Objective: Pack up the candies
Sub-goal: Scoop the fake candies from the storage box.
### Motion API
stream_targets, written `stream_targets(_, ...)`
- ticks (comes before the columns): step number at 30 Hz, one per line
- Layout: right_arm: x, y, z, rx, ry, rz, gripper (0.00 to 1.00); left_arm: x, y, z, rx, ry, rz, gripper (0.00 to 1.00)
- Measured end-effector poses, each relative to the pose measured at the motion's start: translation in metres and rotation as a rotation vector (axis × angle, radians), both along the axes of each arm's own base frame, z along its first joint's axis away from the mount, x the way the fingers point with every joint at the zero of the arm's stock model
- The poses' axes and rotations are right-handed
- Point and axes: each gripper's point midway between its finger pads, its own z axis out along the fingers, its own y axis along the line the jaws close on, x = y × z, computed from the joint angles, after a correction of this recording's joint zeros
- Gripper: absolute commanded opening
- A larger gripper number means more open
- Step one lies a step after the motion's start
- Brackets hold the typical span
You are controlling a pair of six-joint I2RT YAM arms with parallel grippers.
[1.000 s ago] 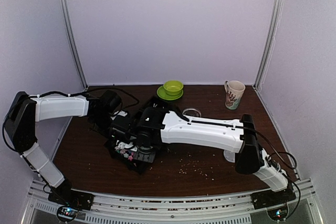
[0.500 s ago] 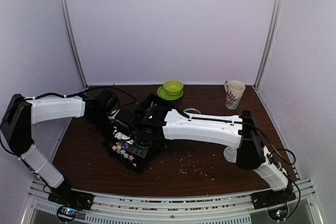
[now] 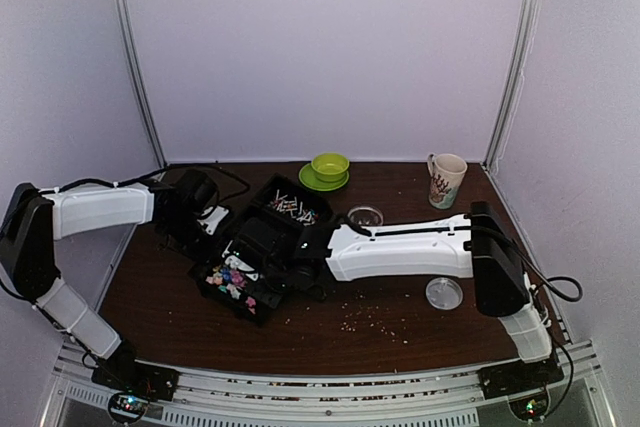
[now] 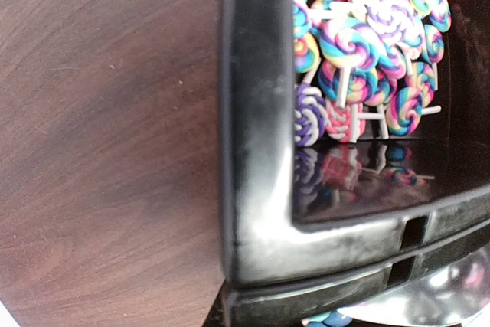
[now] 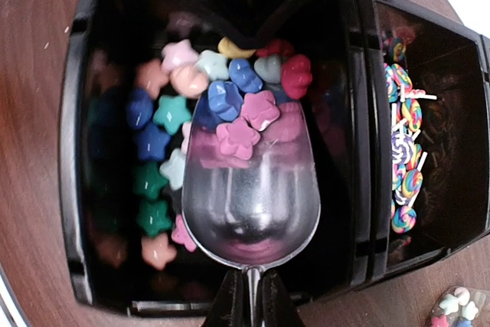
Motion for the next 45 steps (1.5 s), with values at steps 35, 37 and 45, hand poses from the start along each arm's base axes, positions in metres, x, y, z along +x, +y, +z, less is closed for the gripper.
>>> stream_targets(35,0.008,-0.008,-0.003,0.386,-0.074,-0.108,0.0,0.004,-0.005,0.028,-0.069,-0.052,0.033,0.0)
stream_targets(37,0.007,-0.01,-0.001,0.399,-0.078,-0.107,0.0,0.004,-0.005,0.027,-0.076,-0.054,0.034,0.0)
stream_targets(45,0.005,-0.012,-0.004,0.428,-0.085,-0.1,0.0,0.005,-0.001,0.024,-0.083,-0.048,0.047,0.0)
